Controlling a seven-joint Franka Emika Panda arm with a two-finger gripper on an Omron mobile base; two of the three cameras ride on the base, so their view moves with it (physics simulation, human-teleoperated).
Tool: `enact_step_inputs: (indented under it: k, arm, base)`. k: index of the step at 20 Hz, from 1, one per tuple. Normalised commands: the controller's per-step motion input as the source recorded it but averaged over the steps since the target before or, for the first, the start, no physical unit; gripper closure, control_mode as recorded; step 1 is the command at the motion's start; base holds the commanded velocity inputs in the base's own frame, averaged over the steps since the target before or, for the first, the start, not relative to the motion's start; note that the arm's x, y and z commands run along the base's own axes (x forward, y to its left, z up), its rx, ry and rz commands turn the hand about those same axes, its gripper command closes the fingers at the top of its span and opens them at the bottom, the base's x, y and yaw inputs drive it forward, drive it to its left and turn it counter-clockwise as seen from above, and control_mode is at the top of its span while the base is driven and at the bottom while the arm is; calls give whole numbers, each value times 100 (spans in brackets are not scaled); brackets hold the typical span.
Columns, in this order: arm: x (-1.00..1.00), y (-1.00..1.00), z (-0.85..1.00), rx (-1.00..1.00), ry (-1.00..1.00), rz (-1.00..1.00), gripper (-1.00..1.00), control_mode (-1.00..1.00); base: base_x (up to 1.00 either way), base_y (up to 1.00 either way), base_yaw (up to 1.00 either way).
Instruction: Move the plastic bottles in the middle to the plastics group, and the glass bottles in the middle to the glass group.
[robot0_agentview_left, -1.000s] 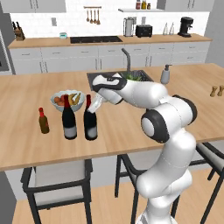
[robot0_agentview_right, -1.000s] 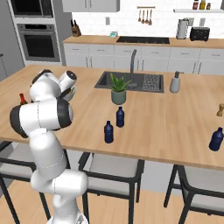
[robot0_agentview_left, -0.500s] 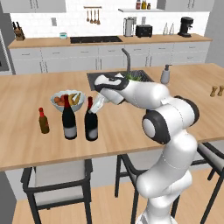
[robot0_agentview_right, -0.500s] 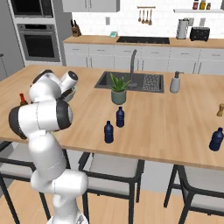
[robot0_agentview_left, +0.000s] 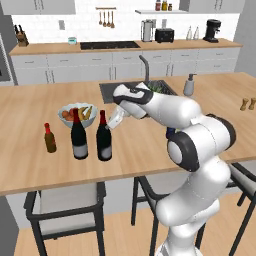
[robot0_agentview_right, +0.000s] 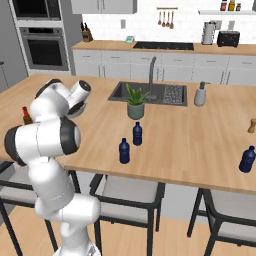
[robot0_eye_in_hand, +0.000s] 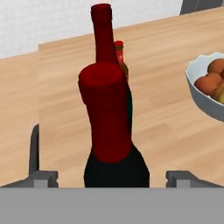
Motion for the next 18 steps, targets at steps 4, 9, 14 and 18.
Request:
enact_step_inputs:
  k: [4, 9, 14, 18]
  arm:
    - [-47, -44, 31, 0, 6, -14, -100, -100]
    - [-49, -49, 34, 0, 10, -12, -100, -100]
    - [-54, -55, 27, -2, 17, -11, -100, -100]
    - [-62, -46, 9, -14, 8, -8, -100, -100]
  base:
    - [0, 0, 0]
    - [0, 0, 0]
    - [0, 0, 0]
    - [0, 0, 0]
